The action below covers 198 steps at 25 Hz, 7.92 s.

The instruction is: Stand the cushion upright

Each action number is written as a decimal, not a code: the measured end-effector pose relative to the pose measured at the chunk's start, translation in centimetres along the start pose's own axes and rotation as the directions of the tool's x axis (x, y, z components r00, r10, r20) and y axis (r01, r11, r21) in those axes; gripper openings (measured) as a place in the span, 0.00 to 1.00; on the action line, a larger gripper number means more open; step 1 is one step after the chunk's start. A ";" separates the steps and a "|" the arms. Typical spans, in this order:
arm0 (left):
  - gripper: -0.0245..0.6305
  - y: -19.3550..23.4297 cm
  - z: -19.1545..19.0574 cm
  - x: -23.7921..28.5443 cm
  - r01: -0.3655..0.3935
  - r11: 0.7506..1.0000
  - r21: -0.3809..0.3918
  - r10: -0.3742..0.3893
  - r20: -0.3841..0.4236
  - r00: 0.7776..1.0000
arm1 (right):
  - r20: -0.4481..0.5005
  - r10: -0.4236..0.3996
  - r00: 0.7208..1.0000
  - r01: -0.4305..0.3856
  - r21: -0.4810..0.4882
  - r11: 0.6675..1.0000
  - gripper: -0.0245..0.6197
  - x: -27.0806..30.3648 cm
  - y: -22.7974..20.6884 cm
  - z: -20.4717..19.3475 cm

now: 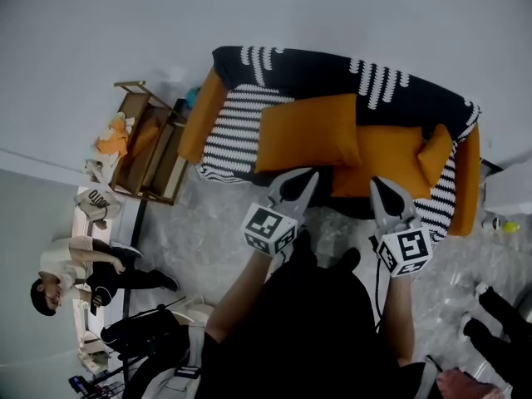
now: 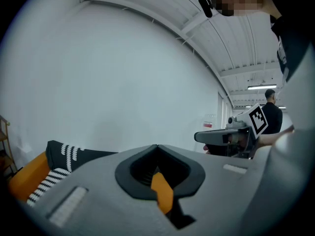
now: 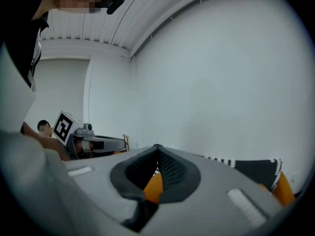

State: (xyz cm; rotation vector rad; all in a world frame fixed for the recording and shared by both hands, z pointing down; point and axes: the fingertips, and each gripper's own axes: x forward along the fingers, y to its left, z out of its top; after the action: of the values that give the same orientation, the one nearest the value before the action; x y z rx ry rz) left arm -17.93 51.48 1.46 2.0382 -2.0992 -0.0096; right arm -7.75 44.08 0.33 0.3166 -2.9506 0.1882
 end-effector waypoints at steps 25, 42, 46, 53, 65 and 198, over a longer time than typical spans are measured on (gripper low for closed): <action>0.05 15.0 -6.5 -4.9 -0.082 0.993 -0.090 0.072 -0.111 0.991 | -0.213 -0.052 0.976 0.050 -0.017 0.999 0.04 10.4 3.2 -6.6; 0.05 22.3 -13.3 -0.5 -0.249 0.961 -0.123 0.204 -0.297 0.933 | -0.420 0.041 0.906 -0.066 -0.047 0.997 0.04 19.4 -3.7 -13.3; 0.05 23.4 -14.8 0.8 -0.287 0.951 -0.118 0.233 -0.338 0.912 | -0.455 0.072 0.888 -0.099 -0.035 0.994 0.08 20.8 -6.1 -15.0; 0.12 25.3 -19.1 1.4 -0.356 0.928 -0.110 0.283 -0.412 0.866 | -0.523 0.104 0.846 -0.140 -0.031 0.990 0.12 22.6 -8.6 -18.9; 0.24 30.2 -31.3 1.9 -0.358 0.924 -0.135 0.233 -0.545 0.806 | -0.682 0.061 0.729 -0.155 -0.078 0.985 0.18 24.6 -12.2 -29.2; 0.09 84.3 -19.8 10.2 -0.190 0.980 -0.066 0.104 -0.640 0.761 | -0.782 -0.406 0.473 0.417 -0.207 0.885 0.09 60.8 -11.6 -24.3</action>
State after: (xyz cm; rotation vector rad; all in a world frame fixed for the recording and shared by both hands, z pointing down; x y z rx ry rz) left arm -98.25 47.70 35.27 1.4946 -1.7470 0.4924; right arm -60.03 24.15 36.20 0.7149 -1.8690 0.2098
